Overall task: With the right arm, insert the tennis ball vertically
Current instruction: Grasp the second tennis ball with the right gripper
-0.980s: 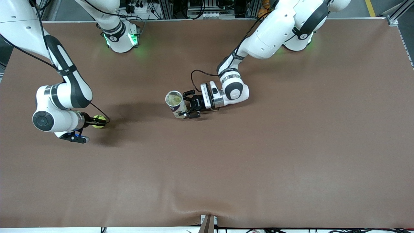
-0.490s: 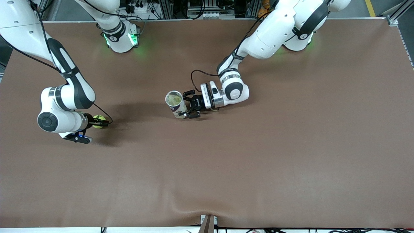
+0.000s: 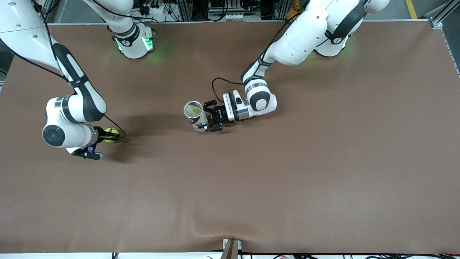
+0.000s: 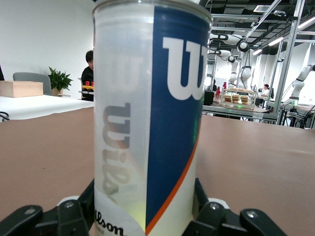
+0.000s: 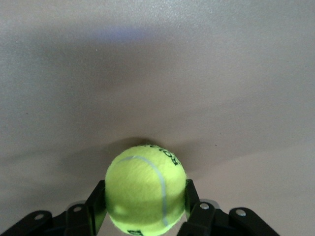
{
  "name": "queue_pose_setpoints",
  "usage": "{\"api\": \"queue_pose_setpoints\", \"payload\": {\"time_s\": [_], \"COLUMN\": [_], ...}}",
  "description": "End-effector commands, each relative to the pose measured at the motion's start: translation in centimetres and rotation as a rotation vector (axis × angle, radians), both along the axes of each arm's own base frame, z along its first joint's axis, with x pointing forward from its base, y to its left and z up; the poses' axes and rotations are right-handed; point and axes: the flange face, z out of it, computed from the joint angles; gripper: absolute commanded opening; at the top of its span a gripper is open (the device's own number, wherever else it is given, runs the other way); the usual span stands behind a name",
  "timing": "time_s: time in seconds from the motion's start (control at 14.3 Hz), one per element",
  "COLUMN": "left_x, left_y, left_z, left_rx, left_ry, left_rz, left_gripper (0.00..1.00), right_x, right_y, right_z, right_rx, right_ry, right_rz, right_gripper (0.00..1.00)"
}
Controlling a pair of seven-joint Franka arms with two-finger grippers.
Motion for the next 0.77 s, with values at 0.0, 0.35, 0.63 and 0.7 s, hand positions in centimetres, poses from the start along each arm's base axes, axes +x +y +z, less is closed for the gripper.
{"api": "queue_pose_setpoints", "payload": {"time_s": [0.0,0.35,0.63,0.7], "left_x": [-1.3,-1.3,-1.2,-1.3], "left_y": [0.1,0.1,0.1,0.1], "left_z": [-1.4,-1.4,-1.4,-1.4], "left_rx": [0.060,0.060,0.059,0.060], "left_ry": [-0.249,-0.249,-0.250,-0.249], "left_rz": [0.037,0.037,0.037,0.037], "left_gripper": [0.75,0.75,0.75,0.75], "right_x": [-0.7,-0.6,0.3,0.5], "right_y": [0.0,3.7,6.4,7.1], "right_z": [1.3,6.7,10.9,12.2], "right_rx": [-0.012,0.056,0.127,0.150], "right_ry": [0.026,0.096,0.163,0.170], "right_rz": [0.016,-0.032,-0.068,-0.073], "right_gripper": [0.05,0.05,0.05,0.06]}}
